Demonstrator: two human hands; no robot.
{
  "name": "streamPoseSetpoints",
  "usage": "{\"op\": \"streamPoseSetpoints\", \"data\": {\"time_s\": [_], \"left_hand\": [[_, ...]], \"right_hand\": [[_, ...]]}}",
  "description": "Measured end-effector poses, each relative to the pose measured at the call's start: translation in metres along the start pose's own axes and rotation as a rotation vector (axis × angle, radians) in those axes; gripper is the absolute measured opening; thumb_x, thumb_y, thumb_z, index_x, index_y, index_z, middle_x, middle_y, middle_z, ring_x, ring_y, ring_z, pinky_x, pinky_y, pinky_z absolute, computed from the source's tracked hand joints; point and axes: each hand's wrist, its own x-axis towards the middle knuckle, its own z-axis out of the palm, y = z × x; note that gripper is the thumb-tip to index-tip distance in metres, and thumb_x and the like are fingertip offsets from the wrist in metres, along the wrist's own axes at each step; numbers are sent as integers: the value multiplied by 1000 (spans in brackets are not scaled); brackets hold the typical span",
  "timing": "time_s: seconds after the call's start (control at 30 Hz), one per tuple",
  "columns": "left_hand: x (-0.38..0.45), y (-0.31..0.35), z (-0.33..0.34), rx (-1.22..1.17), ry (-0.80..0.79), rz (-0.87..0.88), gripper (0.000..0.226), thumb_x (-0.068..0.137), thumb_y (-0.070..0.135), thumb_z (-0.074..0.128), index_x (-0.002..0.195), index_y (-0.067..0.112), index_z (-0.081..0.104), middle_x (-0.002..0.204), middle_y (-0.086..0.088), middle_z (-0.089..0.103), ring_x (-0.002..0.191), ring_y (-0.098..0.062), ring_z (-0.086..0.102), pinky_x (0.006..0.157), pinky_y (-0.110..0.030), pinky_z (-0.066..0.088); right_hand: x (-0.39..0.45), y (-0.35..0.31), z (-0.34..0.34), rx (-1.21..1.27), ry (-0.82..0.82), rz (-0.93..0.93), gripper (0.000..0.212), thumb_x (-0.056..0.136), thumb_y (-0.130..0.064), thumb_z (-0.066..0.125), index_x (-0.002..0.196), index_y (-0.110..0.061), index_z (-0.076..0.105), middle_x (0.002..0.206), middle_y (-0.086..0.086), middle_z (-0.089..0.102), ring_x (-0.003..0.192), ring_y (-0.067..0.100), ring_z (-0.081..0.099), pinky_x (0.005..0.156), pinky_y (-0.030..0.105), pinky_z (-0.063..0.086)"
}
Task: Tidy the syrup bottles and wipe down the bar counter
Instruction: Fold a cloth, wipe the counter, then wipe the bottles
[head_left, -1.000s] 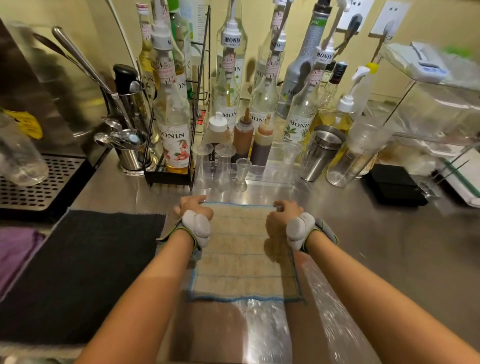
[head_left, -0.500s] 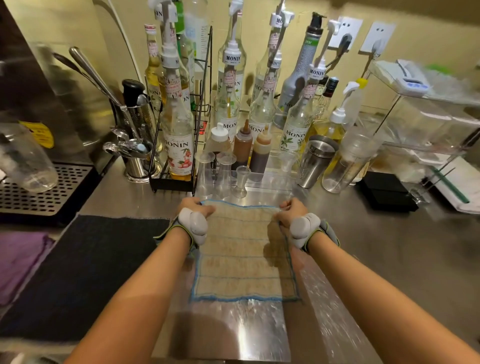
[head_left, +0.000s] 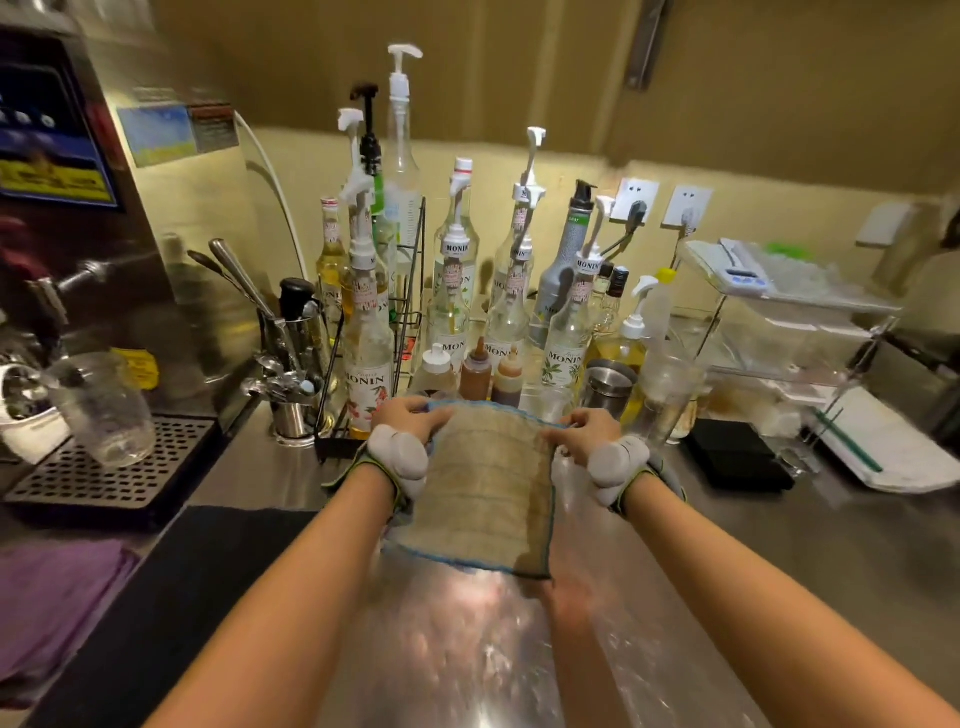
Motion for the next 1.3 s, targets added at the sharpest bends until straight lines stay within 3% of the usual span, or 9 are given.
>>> {"op": "streamPoseSetpoints", "data": {"time_s": [0.13, 0.37, 0.5, 0.77, 0.9, 1.03, 1.1, 1.2, 1.3], "left_hand": [[-7, 37, -5, -75, 9, 35, 5, 78, 23, 74, 75, 20, 70, 45, 11, 64, 56, -15, 56, 61, -26, 53], [-18, 96, -7, -246, -48, 113, 7, 81, 13, 71, 88, 15, 72, 64, 3, 67, 57, -10, 58, 41, -11, 47], [-26, 123, -2, -247, -83, 179, 8, 83, 8, 68, 85, 3, 73, 65, 1, 72, 67, -19, 64, 49, -17, 53], [-46, 154, 1, -165, -122, 225, 30, 87, 7, 62, 111, -9, 66, 80, -11, 65, 65, -15, 58, 61, -22, 49], [-54, 166, -3, -35, -121, 270, 33, 83, -4, 58, 116, -7, 64, 91, -8, 60, 88, -19, 54, 76, -25, 46], [-62, 170, -10, 5, -124, 317, 34, 79, -12, 59, 112, -7, 66, 95, -10, 61, 93, -20, 55, 71, -23, 49], [-62, 170, -13, -13, -91, 322, 33, 81, -12, 58, 112, -6, 66, 94, -9, 62, 92, -21, 56, 75, -26, 52], [-64, 169, -20, 7, -49, 363, 33, 81, -9, 60, 112, -1, 68, 90, -6, 62, 87, -20, 57, 69, -21, 49], [-67, 170, -27, -21, -59, 385, 40, 79, -10, 63, 117, 1, 65, 90, -1, 61, 80, -14, 57, 57, -10, 48]], "right_hand": [[-7, -26, -22, 85, 52, -92, 34, 77, -16, 74, 55, -15, 49, 63, 8, 54, 59, 18, 48, 61, 27, 41], [-23, -85, -40, 216, -24, -255, 20, 72, -12, 78, 60, -10, 63, 74, 17, 67, 56, 18, 57, 53, 23, 47], [-32, -114, -40, 256, -54, -319, 12, 76, -8, 74, 67, -4, 67, 64, 9, 63, 48, 11, 57, 39, 12, 43], [-45, -145, -50, 215, -32, -345, 25, 78, -9, 71, 58, -14, 58, 61, 7, 56, 52, 17, 49, 54, 26, 45], [-50, -152, -55, 246, -21, -329, 25, 81, -5, 59, 57, -15, 59, 60, 5, 58, 53, 16, 53, 56, 26, 48], [-59, -159, -60, 261, -65, -393, 23, 82, 6, 56, 67, -12, 60, 69, 7, 58, 56, 15, 51, 51, 22, 43], [-62, -162, -61, 190, -55, -465, 17, 79, 7, 61, 87, -8, 64, 83, 9, 60, 70, 18, 56, 63, 27, 50], [-63, -166, -63, -45, 14, -534, 41, 77, -14, 73, 117, -10, 63, 120, 9, 60, 114, 23, 55, 99, 36, 47], [-66, -167, -68, -87, -43, -530, 13, 78, -24, 74, 84, -14, 67, 104, 9, 62, 107, 23, 56, 95, 34, 45]]}}
